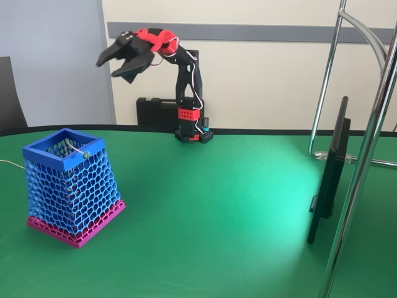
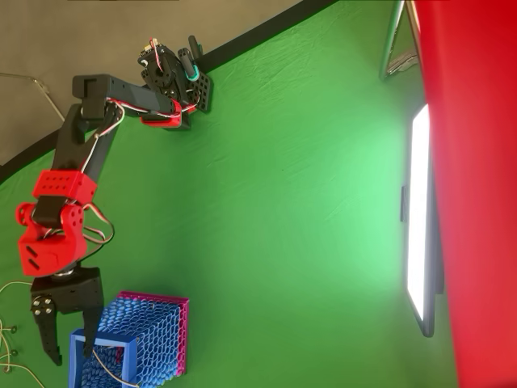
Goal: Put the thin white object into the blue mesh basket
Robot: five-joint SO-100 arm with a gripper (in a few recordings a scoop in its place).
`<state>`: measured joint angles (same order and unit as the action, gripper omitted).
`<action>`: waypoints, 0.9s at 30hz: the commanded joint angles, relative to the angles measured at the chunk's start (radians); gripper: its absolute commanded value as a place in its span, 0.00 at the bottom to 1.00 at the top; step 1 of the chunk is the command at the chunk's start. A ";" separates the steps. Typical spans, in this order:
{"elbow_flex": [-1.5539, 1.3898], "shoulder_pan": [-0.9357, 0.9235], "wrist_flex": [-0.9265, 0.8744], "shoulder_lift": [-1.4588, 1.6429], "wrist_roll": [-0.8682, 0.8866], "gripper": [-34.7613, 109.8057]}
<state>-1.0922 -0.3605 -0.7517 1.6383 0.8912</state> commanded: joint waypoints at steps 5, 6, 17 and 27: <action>-0.172 0.146 0.061 0.265 -0.156 0.38; -0.206 0.172 0.067 0.299 -0.189 0.38; -0.733 0.442 0.149 0.807 -0.589 0.37; -1.175 0.472 0.120 1.238 -0.807 0.33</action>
<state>-2.1936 0.1043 -0.6351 2.7949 0.1273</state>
